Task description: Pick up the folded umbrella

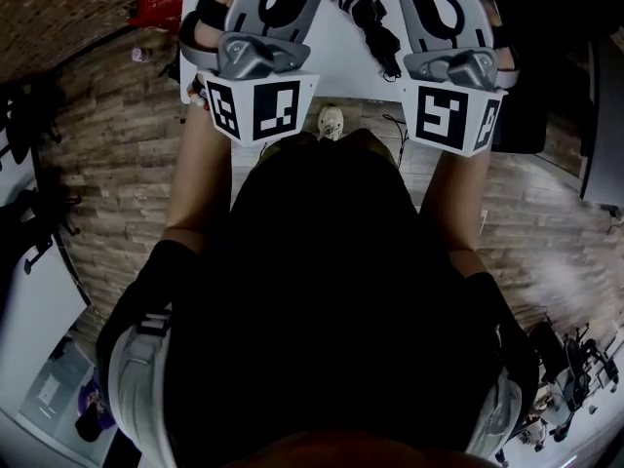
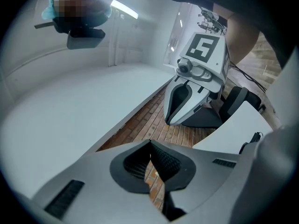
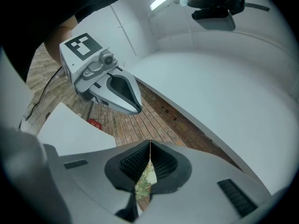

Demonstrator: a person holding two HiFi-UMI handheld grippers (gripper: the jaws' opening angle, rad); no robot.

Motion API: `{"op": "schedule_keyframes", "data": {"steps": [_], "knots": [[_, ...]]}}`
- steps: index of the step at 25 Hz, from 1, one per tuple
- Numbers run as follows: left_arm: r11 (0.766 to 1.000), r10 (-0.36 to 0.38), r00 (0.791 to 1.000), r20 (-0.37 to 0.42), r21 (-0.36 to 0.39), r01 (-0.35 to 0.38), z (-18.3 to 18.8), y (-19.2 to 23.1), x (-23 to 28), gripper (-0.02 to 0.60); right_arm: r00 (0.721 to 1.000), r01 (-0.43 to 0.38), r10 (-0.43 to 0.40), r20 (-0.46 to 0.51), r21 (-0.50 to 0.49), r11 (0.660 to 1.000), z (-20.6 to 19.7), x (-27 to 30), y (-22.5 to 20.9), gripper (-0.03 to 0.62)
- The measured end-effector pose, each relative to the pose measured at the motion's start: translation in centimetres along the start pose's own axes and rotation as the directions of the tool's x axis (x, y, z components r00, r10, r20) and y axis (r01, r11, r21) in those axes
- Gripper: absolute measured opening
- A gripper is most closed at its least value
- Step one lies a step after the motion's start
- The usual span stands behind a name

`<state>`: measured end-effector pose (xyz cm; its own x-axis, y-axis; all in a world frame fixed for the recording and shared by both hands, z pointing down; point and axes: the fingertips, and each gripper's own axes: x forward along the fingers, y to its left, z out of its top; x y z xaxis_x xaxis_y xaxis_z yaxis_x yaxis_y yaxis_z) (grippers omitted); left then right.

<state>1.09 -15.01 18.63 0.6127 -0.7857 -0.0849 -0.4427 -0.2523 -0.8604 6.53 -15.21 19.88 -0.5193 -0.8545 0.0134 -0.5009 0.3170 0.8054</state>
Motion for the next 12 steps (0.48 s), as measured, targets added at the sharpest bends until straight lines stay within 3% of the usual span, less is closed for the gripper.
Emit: {"op": "schedule_keyframes", "data": {"steps": [5, 12], "knots": [[1.000, 0.003, 1.000, -0.008, -0.004, -0.003, -0.3, -0.2, 0.4, 0.012, 0.999, 0.034, -0.032, -0.041, 0.036, 0.999, -1.2, 0.6, -0.8, 0.031], [1.000, 0.010, 1.000, -0.013, -0.001, -0.010, -0.3, 0.1, 0.7, 0.012, 0.999, 0.011, -0.010, -0.036, 0.046, 0.999, -1.4, 0.5, -0.8, 0.031]]}}
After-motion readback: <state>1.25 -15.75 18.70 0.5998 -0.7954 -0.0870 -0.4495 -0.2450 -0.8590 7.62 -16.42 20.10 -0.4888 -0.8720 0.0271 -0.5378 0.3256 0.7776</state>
